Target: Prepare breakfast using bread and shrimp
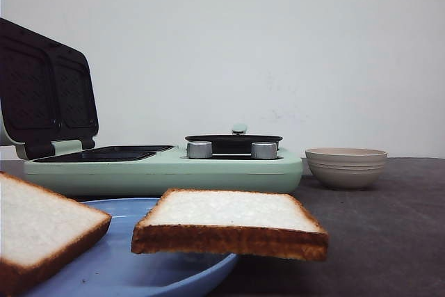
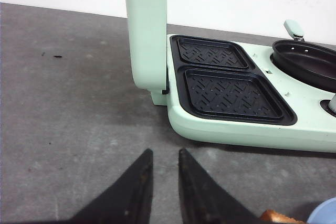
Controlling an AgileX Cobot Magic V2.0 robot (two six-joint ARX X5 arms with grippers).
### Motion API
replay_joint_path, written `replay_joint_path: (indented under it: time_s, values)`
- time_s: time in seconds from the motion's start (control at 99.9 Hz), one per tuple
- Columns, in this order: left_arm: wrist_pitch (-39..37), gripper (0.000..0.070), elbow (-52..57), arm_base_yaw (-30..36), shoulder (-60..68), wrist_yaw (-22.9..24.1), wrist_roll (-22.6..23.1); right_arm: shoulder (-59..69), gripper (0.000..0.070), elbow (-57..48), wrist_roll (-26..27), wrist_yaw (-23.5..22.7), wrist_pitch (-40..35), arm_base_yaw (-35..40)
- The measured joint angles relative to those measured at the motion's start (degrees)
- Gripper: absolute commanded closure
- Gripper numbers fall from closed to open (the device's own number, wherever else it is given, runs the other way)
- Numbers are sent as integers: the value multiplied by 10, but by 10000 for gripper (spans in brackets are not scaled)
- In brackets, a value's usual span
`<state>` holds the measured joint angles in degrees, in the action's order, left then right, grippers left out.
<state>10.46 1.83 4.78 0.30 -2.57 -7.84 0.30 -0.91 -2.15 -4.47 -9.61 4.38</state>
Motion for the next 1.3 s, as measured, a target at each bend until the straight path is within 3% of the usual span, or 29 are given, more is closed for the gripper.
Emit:
replay_joint_path:
  time_s: [0.521, 0.871, 1.001, 1.302]
  values:
    - [0, 674, 0, 0, 0, 0, 0, 0, 699, 0, 3, 0, 0, 0]
    - [0, 689, 0, 0, 0, 0, -6, 0, 699, 0, 103, 0, 0, 0]
    - [0, 689, 0, 0, 0, 0, -43, 0, 700, -1, 137, -3, -3, 0]
    - [61, 687, 43, 0, 5, -2, -187, 22, 700, -92, 182, -16, -61, 0]
